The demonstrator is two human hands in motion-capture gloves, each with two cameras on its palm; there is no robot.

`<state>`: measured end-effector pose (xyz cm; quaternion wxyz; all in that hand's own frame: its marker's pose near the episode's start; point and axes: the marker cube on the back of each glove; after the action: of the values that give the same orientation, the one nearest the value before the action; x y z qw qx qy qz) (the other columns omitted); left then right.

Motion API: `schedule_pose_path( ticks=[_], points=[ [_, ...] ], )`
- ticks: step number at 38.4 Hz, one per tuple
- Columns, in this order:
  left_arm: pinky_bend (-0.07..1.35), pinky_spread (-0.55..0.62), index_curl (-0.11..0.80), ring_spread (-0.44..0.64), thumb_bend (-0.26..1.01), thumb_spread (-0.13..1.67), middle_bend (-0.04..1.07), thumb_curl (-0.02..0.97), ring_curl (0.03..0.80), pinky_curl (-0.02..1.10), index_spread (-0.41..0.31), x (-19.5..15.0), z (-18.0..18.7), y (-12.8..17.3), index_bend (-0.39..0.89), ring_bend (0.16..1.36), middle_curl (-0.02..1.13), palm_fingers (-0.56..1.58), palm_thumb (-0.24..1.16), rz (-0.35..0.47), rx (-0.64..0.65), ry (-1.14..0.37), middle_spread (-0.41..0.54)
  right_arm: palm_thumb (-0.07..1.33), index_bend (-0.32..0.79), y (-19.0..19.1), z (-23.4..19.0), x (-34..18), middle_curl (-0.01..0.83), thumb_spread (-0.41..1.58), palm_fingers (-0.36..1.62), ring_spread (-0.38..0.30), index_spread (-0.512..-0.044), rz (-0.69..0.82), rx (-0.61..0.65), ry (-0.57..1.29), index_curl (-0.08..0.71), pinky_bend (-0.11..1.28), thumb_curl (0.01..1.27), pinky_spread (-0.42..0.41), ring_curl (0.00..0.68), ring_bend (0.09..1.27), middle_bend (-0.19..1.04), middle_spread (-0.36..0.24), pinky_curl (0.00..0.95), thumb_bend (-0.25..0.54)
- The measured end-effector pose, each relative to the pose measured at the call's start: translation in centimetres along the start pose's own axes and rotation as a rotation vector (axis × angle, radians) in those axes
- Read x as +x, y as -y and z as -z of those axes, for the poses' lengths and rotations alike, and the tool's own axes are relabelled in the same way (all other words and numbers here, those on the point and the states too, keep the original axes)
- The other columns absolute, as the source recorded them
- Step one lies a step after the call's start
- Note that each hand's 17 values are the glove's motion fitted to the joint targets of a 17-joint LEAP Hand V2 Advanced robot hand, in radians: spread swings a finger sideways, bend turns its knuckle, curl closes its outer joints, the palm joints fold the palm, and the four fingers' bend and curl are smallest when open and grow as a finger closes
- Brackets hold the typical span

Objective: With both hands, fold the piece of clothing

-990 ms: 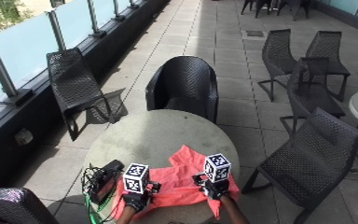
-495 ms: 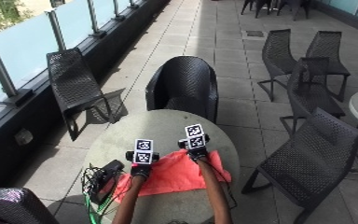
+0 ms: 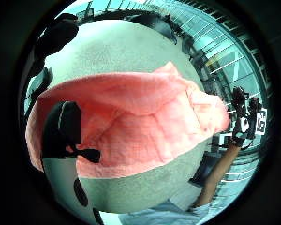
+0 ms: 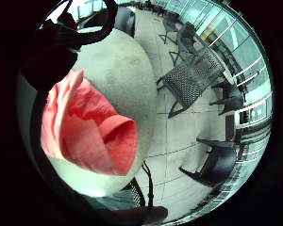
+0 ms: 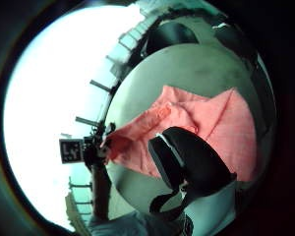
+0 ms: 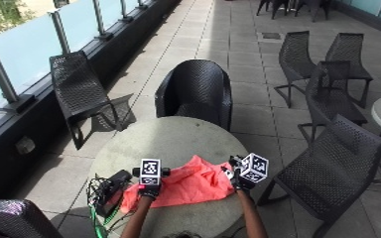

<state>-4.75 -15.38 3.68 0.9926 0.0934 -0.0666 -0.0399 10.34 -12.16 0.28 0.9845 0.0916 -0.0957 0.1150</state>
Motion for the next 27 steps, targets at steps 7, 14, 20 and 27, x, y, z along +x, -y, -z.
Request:
schedule_pose_path(
  ticks=[7,14,20,27],
  points=[
    [0.45,-0.06,0.362,-0.19,-0.01,1.24,0.16,0.322,0.380,0.45,-0.176,1.8,-4.0,0.0,0.12,0.61,0.40,0.63,0.79,-0.075,0.019,0.071,-0.199,0.47,0.13,-3.5,-1.7,6.6,0.424,1.14,0.49,-0.024,-0.324,-0.202,-0.030,0.266,0.313,0.61,0.20,0.061,0.361,0.43,0.31,-0.125,0.402,-0.044],
    [0.46,0.03,0.373,-0.09,-0.03,1.25,0.14,0.324,0.353,0.46,-0.174,2.8,-0.6,-4.2,0.17,0.52,0.38,0.55,0.73,-0.103,-0.156,0.076,-0.159,0.41,0.05,-6.4,-3.1,8.2,0.400,1.07,0.42,0.069,-0.290,-0.371,-0.218,0.178,0.254,0.71,0.21,0.110,0.349,0.45,0.23,-0.069,0.408,-0.040],
    [0.46,0.24,0.376,0.16,-0.08,1.34,0.13,0.236,0.352,0.46,-0.121,3.2,-4.1,-4.0,0.16,0.48,0.37,0.21,0.42,-0.088,-0.238,-0.077,-0.042,0.72,-0.06,-5.5,-3.9,6.8,0.326,1.10,0.83,-0.127,-0.322,-0.418,-0.315,0.159,0.137,1.00,0.29,-0.163,0.395,0.80,0.11,-0.053,0.419,0.123],
    [0.45,0.38,0.354,0.28,-0.04,1.45,0.16,0.181,0.319,0.41,-0.089,3.8,-4.7,-3.8,0.14,0.53,0.33,0.20,0.24,-0.081,-0.209,-0.125,0.007,0.94,0.03,-4.9,-3.0,6.6,0.377,1.07,1.09,-0.209,-0.330,-0.428,-0.342,0.311,0.121,0.94,0.36,-0.278,0.450,0.88,0.27,-0.138,0.430,0.202]
  ],
)
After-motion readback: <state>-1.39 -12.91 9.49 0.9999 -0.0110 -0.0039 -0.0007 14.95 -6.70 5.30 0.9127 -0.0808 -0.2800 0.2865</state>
